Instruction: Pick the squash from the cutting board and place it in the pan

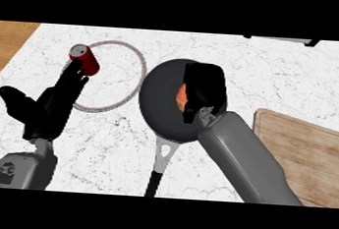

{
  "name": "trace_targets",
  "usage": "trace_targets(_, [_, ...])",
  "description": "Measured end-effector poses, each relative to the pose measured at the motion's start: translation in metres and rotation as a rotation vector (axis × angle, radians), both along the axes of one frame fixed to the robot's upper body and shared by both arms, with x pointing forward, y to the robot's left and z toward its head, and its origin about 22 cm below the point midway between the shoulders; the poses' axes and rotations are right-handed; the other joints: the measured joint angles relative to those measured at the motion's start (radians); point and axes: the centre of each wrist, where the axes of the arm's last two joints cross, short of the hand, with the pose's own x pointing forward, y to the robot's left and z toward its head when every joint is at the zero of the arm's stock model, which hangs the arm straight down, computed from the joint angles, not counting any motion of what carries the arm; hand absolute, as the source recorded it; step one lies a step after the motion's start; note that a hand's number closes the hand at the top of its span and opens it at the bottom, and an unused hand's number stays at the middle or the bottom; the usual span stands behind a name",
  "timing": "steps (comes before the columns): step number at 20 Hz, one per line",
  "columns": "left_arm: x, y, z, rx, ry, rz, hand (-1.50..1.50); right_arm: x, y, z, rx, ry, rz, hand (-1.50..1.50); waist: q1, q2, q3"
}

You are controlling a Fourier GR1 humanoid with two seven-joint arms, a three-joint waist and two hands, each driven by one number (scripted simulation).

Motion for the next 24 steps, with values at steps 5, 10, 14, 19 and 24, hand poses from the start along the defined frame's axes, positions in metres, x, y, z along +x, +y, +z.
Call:
trace_targets(5, [0.007,-0.008,0.001,0.001,0.000,-0.024,0.00,-0.026,0.057,0.050,-0.061,-0.226,-0.033,1.50,0.016,0.001,-0.001])
trace_targets(10, [0.012,-0.014,0.001,0.002,-0.004,-0.035,0.00,-0.043,0.086,0.083,-0.050,-0.336,-0.008,1.50,0.020,0.009,0.000])
trace_targets(14, [0.013,-0.012,0.000,0.002,-0.006,-0.020,0.00,-0.046,0.098,0.102,-0.027,-0.380,-0.020,1.50,0.011,0.011,0.000])
trace_targets(19, [0.012,-0.005,0.001,-0.001,-0.009,0.008,0.00,-0.042,0.103,0.112,0.000,-0.412,-0.060,1.50,-0.018,0.012,0.002])
trace_targets(24, [0.005,0.007,-0.001,0.001,-0.004,0.035,0.00,-0.033,0.099,0.106,0.028,-0.423,-0.106,1.50,-0.050,0.013,0.004])
